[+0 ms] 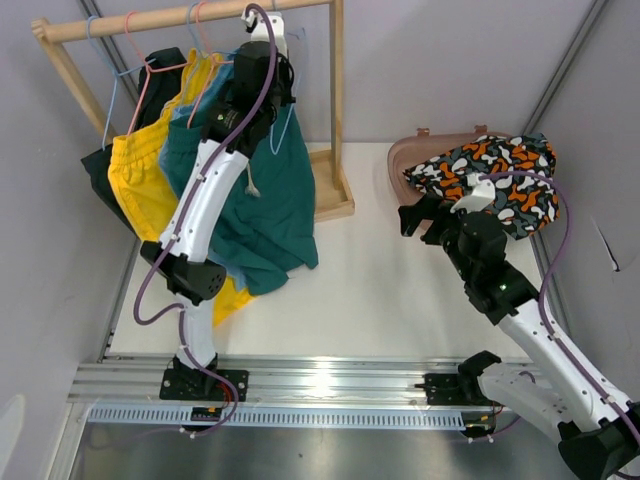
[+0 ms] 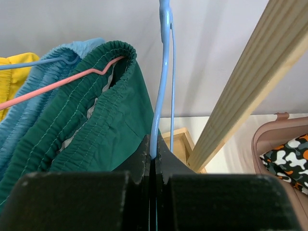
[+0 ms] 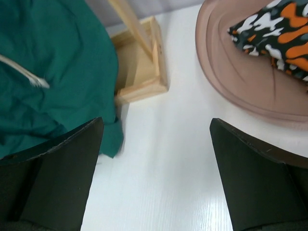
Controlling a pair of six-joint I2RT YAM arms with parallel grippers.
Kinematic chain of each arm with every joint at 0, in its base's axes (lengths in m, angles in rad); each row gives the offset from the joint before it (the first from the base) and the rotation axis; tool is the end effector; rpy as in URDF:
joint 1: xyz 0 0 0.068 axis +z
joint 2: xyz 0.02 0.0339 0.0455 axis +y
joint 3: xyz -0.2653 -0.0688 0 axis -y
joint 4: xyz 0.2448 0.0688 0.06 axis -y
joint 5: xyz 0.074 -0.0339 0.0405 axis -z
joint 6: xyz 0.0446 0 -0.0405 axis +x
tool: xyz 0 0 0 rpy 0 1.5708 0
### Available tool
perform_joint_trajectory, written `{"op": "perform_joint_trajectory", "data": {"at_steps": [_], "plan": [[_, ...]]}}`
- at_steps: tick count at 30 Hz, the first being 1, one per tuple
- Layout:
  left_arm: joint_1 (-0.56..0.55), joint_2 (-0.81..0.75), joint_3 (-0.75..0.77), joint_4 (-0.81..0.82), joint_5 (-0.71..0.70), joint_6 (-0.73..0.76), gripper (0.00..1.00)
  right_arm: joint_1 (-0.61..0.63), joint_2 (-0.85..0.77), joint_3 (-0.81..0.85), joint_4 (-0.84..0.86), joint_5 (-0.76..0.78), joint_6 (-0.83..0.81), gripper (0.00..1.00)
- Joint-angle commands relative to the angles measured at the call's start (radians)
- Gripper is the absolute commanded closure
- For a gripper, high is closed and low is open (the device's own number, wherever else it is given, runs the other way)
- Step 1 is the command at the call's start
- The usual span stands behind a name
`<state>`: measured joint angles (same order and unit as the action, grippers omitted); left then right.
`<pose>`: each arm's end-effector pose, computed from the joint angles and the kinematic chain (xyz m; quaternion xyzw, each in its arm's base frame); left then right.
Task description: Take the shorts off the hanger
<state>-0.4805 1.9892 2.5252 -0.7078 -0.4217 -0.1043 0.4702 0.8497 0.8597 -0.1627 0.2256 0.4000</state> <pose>0.3814 -0.1782 0.5129 0.0075 0.7602 -0.0281 0.6490 0.1874 0.0840 0.3573 0.0468 0.7563 0.1952 0.6227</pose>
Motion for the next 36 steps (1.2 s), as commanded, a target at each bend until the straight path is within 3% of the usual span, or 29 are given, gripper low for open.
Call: {"op": "perform_joint_trajectory", "data": {"at_steps": [1,6,9,10,13,19,23,26,29,36], "plan": [[0.013,-0.012,0.05,0.083,-0.012,-0.009,1.0,0.045,-0.005,-0.007,-0.001,0.061,0.005,0.01],[0.016,-0.042,0.018,0.039,0.026,-0.02,0.99,0.087,0.015,-0.01,0.034,0.081,0.013,0.01],[0.016,-0.108,-0.043,0.025,0.049,-0.009,0.65,0.114,0.035,-0.007,0.051,0.098,0.011,0.01],[0.016,-0.131,-0.078,0.025,0.05,-0.005,0.4,0.123,0.04,-0.004,0.051,0.101,0.008,0.01],[0.017,-0.217,-0.112,0.013,0.057,0.005,0.16,0.151,0.052,-0.005,0.055,0.116,0.008,0.01],[0.045,-0.372,-0.175,-0.019,0.078,0.037,0.06,0.191,0.054,-0.01,0.045,0.147,0.014,0.01],[0.157,-0.455,-0.255,-0.016,0.155,0.026,0.04,0.217,0.052,0.001,0.022,0.161,0.016,0.01],[0.264,-0.509,-0.334,0.001,0.231,-0.015,0.06,0.238,0.046,0.002,0.006,0.187,0.013,0.01],[0.299,-0.541,-0.413,0.031,0.264,-0.02,0.1,0.243,0.045,-0.01,0.003,0.19,0.013,0.01],[0.321,-0.477,-0.37,0.014,0.351,-0.038,0.2,0.243,0.075,-0.008,-0.008,0.182,-0.003,0.0]]}}
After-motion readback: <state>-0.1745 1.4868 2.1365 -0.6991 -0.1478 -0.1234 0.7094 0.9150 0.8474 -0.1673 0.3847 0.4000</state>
